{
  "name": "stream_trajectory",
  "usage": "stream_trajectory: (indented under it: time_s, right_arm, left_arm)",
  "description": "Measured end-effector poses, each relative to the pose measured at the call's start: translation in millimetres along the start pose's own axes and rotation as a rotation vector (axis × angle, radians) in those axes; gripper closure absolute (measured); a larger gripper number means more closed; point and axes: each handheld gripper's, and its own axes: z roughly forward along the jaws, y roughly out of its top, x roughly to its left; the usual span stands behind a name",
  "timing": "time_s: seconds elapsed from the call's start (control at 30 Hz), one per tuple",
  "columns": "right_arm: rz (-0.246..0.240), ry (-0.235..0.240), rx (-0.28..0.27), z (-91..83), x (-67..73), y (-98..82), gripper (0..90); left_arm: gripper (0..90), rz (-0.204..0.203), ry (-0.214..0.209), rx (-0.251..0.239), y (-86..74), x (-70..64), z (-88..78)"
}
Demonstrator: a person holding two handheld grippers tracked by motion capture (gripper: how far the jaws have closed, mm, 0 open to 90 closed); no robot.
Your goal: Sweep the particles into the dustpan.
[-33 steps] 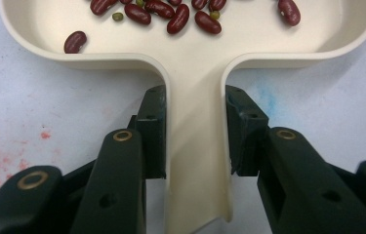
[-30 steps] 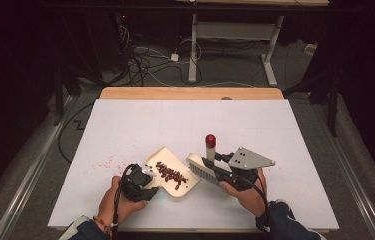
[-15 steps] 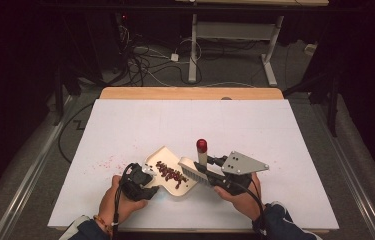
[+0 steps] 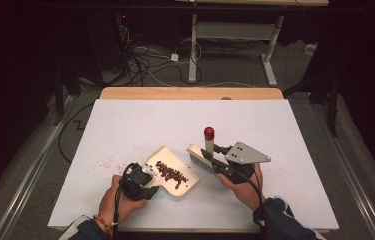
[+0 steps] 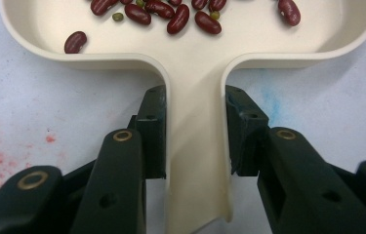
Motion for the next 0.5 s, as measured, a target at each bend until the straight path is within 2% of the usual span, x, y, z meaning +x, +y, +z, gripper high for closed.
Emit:
stream_trajectory:
  time_s: [0.07,0.23,0.27,0.37,0.5]
  right_arm:
    - [-0.019,-0.005,0.013,8.0,2.0,-1.6,70.8]
    - [-0.016,0.073,0.029,15.6,9.2,0.3,70.7]
    - [-0.021,0.087,0.026,16.4,12.4,1.2,70.8]
    - [0.001,0.143,0.013,15.1,16.7,3.9,70.8]
    - [0.011,0.160,-0.035,4.9,15.4,11.4,70.9]
  left_arm:
    - [64.0,-0.005,-0.002,-0.004,-0.7,0.7,-0.9]
    - [64.0,-0.006,-0.001,-0.002,-1.3,1.0,0.3]
    - [64.0,-0.007,-0.001,-0.003,-1.5,0.9,0.3]
    - [64.1,-0.008,0.000,-0.002,-1.6,0.5,0.2]
    - [64.1,-0.011,-0.002,-0.004,-1.7,0.6,0.4]
